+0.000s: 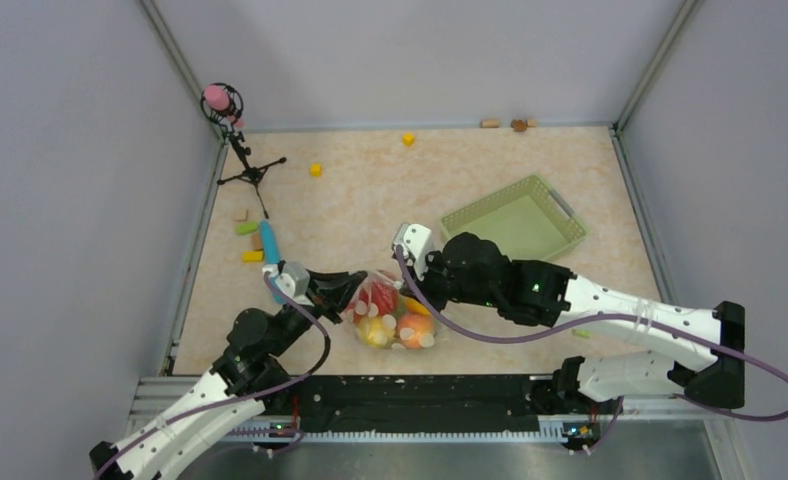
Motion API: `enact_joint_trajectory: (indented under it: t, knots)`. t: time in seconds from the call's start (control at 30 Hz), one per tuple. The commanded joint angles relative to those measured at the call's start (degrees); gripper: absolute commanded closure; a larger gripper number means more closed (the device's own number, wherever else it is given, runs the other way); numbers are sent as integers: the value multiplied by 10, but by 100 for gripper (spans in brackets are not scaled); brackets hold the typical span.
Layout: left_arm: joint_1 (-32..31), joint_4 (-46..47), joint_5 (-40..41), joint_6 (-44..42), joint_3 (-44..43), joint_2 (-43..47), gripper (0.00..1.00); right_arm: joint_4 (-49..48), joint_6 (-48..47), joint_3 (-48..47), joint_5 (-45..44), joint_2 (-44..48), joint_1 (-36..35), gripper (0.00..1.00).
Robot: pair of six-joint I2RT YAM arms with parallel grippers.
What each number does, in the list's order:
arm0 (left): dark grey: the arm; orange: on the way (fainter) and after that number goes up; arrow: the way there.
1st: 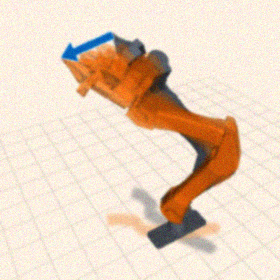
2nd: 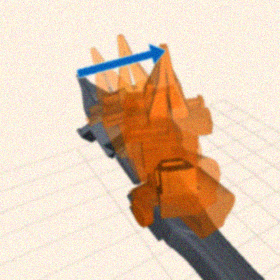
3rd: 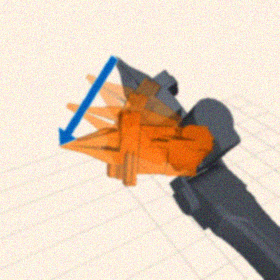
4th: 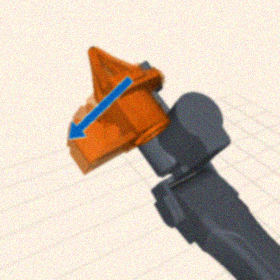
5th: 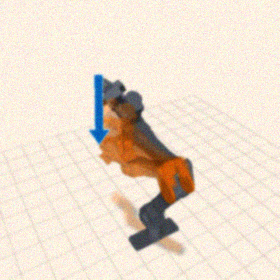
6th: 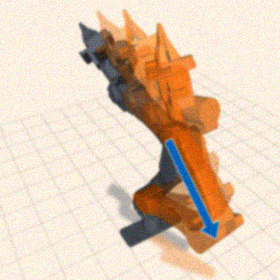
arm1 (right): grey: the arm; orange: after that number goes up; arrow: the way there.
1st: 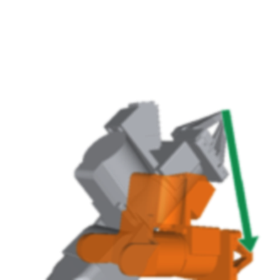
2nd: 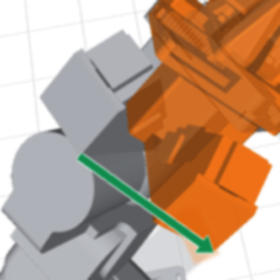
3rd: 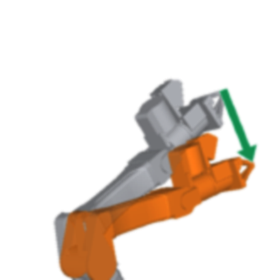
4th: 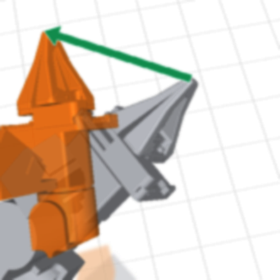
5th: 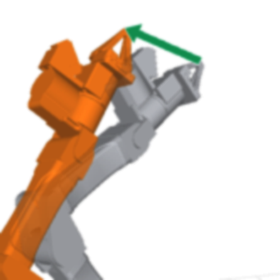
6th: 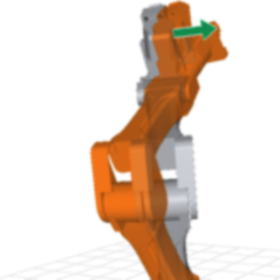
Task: Place the food in the zip-top bag and seal the zipper
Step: Zip the zipper food storage bag at the center of the board.
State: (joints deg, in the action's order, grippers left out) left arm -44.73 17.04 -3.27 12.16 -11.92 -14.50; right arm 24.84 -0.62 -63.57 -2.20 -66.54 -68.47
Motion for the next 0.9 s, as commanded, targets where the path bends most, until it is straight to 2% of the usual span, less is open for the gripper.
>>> enact_joint_trajectory:
  t: [0.0, 0.1, 0.6, 0.87]
  knots:
    - [6, 36, 95, 5, 1, 4, 100, 16, 44, 18, -18, 13, 1, 100]
    - [6, 37, 101, 5, 1, 4, 100, 11, 59, 30, -27, 26, 1, 100]
    - [7, 44, 242, 41, -8, -33, 100, 5, 182, 95, -79, 83, 1, 100]
    - [6, 43, 263, 49, -10, -47, 100, -11, 242, 144, -106, 129, 2, 100]
